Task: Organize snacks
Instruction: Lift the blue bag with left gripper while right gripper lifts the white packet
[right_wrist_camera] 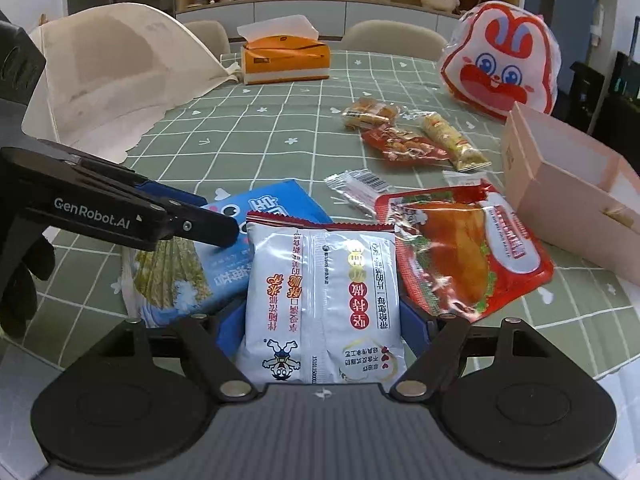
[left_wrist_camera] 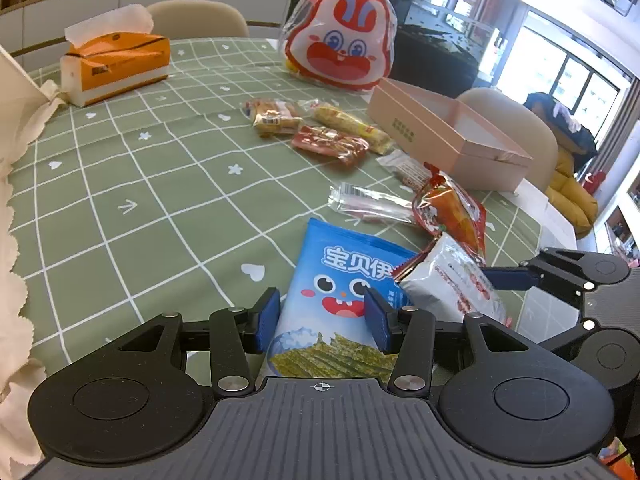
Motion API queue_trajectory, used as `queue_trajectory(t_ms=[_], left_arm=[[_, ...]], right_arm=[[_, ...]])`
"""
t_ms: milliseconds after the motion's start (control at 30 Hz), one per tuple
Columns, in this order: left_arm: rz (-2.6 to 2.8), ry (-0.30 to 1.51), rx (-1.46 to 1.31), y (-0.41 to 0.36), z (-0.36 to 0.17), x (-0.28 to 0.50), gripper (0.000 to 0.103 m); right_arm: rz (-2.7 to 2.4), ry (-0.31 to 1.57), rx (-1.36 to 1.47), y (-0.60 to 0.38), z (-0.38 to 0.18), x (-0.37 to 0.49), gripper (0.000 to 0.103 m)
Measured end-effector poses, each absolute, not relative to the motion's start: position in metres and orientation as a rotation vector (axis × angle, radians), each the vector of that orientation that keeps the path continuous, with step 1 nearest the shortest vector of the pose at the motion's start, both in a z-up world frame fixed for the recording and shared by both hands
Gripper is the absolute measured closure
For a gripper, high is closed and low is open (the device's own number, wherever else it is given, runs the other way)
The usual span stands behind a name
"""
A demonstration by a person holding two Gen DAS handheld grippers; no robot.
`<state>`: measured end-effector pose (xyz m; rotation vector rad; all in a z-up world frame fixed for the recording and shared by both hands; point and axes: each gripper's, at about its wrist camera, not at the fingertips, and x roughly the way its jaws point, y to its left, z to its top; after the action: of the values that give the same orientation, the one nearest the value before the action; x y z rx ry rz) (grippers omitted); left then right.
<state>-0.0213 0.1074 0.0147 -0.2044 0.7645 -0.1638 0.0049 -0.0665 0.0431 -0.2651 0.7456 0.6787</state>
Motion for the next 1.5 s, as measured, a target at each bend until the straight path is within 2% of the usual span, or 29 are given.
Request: queue_trajectory(t_ms=[267, 400, 500, 533, 767, 867, 933, 967, 1267, 1500], left_arm=[[-0.207, 0.770, -0.372, 0.120, 0.011, -0.019, 0.051], [-0.230, 0.787, -0.368, 0.117, 0.012, -0.019, 0.052], [-0.234, 0.805, -0.307, 0.114, 0.013, -0.018, 0.058], [-0.244, 0.807, -0.298, 0.114, 0.013, -0.018, 0.056], [-0.389, 0.833, -0.414, 0.111, 0.009, -0.017, 0.060], [-0.415, 0.799, -0.372, 0.100, 0.017, -0.022, 0.065], [-0.417, 0.772, -0.361, 0.099, 0.021, -0.025, 0.081], [-0.417, 0.766, -0.364, 0.098, 0.021, -0.026, 0.083], [-0.357, 0.744, -0.390, 0.103, 0.023, -0.029, 0.083], [-0.348, 0.752, -0.387, 0.104, 0.023, -0.028, 0.084]], right_arm=[[0.716, 0.729, -0.157, -0.082, 0.058, 0.003, 0.017], [0.677, 0.696, -0.212, -0.067, 0.053, -0.003, 0.017], [0.659, 0.652, -0.276, -0.061, 0.048, -0.010, 0.017], [0.660, 0.645, -0.281, -0.062, 0.048, -0.011, 0.017], [0.669, 0.662, -0.219, -0.077, 0.044, -0.006, 0.017], [0.677, 0.657, -0.195, -0.084, 0.042, -0.007, 0.017], [0.679, 0.657, -0.177, -0.088, 0.041, -0.007, 0.018], [0.680, 0.661, -0.166, -0.090, 0.041, -0.007, 0.018], [0.644, 0.666, -0.102, -0.104, 0.052, -0.003, 0.018], [0.651, 0.741, -0.110, -0.102, 0.037, 0.000, 0.019]])
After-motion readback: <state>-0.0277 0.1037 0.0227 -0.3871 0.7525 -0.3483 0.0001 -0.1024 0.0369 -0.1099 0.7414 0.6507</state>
